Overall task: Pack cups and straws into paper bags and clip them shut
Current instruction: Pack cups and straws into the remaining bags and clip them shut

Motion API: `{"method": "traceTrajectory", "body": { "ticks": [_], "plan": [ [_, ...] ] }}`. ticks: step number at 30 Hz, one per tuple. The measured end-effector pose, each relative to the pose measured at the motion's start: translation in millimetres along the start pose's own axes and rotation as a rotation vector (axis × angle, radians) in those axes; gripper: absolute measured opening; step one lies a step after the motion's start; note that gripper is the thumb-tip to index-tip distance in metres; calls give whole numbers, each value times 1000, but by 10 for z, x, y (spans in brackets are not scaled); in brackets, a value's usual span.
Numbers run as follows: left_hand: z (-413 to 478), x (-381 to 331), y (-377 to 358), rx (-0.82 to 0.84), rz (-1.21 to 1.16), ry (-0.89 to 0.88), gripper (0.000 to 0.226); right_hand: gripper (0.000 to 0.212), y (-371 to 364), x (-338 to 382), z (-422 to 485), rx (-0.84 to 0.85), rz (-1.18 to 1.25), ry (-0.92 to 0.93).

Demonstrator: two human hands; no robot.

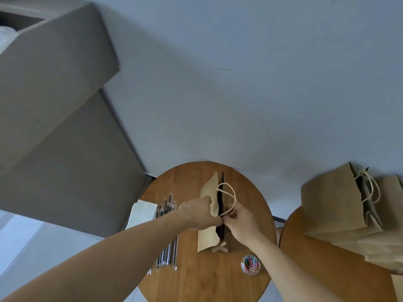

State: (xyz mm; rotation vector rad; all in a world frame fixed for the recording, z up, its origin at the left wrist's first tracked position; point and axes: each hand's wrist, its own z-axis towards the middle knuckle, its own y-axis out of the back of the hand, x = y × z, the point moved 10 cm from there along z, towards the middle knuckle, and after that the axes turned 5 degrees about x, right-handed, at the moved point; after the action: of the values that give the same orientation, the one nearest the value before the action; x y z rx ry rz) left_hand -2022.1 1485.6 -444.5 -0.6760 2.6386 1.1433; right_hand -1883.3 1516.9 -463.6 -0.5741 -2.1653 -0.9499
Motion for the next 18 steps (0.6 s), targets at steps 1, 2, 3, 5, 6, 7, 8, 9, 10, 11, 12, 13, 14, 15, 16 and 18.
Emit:
{"method": "traceTrajectory", "body": {
  "ticks": [1,2,3,5,6,7,8,9,10,11,12,13,14,15,16,18],
  "plan": [
    [-8,-17,8,-10,4,8,76,5,19,-14,8,-18,19,-16],
    [-13,-17,22,-29,14,24,72,5,48,-36,11,-43,18,-34],
    [-20,1,39,-51,21,48,66,8,87,-70,11,-78,-6,-57],
    [-26,70,59,-95,11,101,54,13,193,-138,-11,-152,-101,-120],
    [-22,106,64,-118,-6,122,49,15,247,-146,-26,-185,-162,-143],
    [-17,138,70,-142,-20,138,45,19,295,-130,-34,-213,-228,-151],
    [-8,161,84,-170,-24,151,41,23,332,-99,-36,-235,-294,-147],
    [2,177,103,-199,-19,162,38,26,353,-65,-30,-248,-356,-141],
    [20,189,122,-224,-10,174,35,26,362,-32,-24,-253,-412,-140],
    [41,205,139,-244,-7,185,32,25,364,-14,-13,-249,-466,-146],
    [65,226,153,-261,-9,197,28,24,359,-9,-3,-239,-519,-154],
    [77,261,173,-277,-13,213,24,24,364,-20,-1,-231,-565,-164],
    [77,313,203,-295,-11,233,21,25,393,-47,-15,-230,-595,-175],
    [59,387,246,-313,-6,258,19,26,442,-87,-37,-235,-610,-186],
    [36,481,290,-330,-9,285,17,27,507,-137,-70,-242,-612,-196],
    [-6,675,360,-354,-34,325,16,27,645,-249,-140,-254,-601,-216]
  ]
}}
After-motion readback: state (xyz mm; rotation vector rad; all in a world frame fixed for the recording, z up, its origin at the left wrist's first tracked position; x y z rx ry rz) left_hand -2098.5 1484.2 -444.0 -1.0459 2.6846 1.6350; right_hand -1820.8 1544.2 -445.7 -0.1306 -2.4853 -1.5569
